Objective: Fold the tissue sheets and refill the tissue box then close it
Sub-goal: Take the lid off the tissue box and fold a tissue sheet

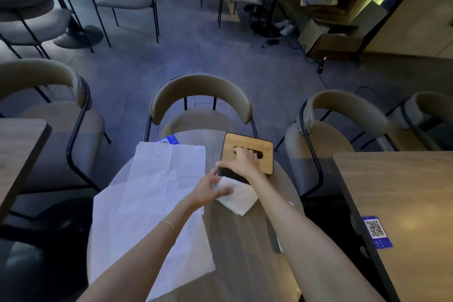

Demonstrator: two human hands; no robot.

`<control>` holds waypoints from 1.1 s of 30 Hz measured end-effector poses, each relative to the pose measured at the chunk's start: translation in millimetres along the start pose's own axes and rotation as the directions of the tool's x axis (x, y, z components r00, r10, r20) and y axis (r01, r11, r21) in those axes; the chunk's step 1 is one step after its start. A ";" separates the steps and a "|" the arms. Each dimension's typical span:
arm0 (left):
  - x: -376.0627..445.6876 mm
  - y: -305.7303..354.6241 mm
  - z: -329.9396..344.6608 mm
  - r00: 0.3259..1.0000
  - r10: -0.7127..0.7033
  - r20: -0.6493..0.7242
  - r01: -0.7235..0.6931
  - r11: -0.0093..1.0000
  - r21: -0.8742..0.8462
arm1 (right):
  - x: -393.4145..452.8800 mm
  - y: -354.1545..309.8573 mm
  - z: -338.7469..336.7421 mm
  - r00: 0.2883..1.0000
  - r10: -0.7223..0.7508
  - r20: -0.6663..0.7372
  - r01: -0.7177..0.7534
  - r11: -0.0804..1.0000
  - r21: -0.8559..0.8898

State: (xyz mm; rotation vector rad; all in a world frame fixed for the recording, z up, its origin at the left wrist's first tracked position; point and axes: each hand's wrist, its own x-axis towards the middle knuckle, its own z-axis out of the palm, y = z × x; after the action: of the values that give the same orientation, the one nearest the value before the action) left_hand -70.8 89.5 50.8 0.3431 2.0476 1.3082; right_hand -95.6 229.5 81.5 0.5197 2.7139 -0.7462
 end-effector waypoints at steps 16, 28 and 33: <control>-7.5 -13.7 -5.7 0.964 -0.178 -0.198 0.139 0.971 -0.197 | -18.6 -3.8 -9.3 0.996 -0.046 0.083 0.039 0.996 0.082; -48.8 -39.3 -16.1 0.781 -0.353 -0.515 0.246 0.932 -0.266 | -115.8 -11.6 39.8 0.936 -0.275 -0.218 0.256 0.960 -0.113; -69.2 -49.0 -12.8 0.784 -0.341 -0.518 0.257 0.939 -0.230 | -145.3 17.0 98.8 0.977 -0.167 -0.136 0.146 0.978 -0.149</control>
State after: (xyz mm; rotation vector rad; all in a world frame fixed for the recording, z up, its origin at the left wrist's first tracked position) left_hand -21.8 20.2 38.8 -0.4794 2.3175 1.4533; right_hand 58.2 151.6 43.8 0.3442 2.9458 -0.5702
